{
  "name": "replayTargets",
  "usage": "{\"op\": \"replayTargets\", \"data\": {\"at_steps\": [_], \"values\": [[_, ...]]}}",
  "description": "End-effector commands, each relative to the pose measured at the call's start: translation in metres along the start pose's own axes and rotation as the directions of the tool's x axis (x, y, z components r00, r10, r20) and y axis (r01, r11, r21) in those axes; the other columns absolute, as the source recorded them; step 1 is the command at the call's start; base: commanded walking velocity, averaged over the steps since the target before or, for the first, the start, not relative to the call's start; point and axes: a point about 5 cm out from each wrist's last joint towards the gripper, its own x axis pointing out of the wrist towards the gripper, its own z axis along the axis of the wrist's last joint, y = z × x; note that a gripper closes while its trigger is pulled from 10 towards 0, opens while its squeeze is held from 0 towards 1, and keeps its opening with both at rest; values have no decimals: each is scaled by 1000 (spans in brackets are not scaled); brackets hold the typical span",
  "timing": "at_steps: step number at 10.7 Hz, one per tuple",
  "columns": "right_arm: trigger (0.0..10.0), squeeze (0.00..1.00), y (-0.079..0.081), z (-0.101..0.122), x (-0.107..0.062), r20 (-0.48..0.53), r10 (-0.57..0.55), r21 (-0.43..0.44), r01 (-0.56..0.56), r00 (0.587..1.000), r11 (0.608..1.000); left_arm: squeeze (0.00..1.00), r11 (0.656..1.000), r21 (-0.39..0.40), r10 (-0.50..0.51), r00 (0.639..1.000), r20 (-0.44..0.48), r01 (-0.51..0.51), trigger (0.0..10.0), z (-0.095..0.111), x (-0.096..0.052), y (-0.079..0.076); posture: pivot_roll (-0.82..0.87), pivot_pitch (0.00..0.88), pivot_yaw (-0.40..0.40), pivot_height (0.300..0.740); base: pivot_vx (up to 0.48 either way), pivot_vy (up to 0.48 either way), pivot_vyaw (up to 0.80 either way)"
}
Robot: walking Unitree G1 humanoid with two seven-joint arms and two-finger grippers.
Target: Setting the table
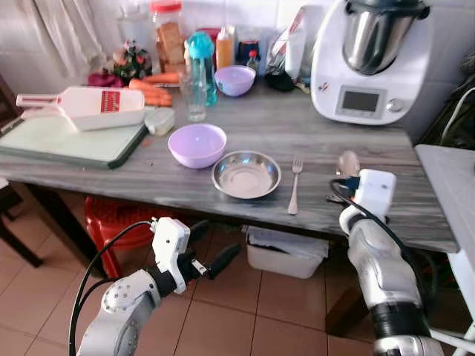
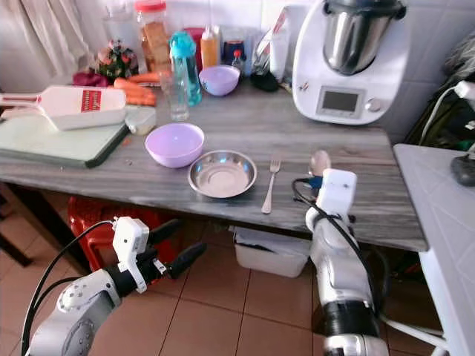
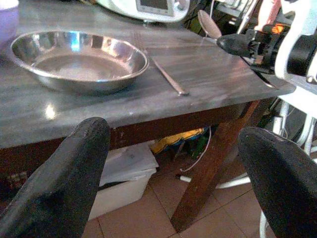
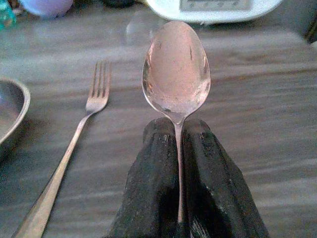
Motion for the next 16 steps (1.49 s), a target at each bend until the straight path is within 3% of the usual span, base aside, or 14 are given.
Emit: {"op": "replayTargets", "data": {"at_steps": [1, 5, 8, 16], "values": [[10000, 0, 0, 5, 8, -19, -9, 45, 10, 1000, 999, 0, 999, 21, -27, 1000, -3, 27, 10000, 4, 0, -1, 30, 40, 17, 740, 0, 0, 0], [10000, 0, 16, 2, 24, -80, 19, 118, -9, 997, 993, 0, 999, 36, -35, 999, -21, 36, 10000, 4, -5, 2, 52, 47, 24, 740, 0, 0, 0], [10000, 0, 24, 2, 32, -94, 37, 124, -26, 995, 992, 0, 999, 42, -30, 999, -44, 32, 10000, 3, -14, 2, 77, 65, 33, 740, 0, 0, 0], [10000, 0, 24, 14, 44, -73, 28, 121, -19, 997, 993, 0, 998, 52, -40, 998, -56, 43, 10000, 15, -22, -7, 117, 108, 54, 740, 0, 0, 0]]}}
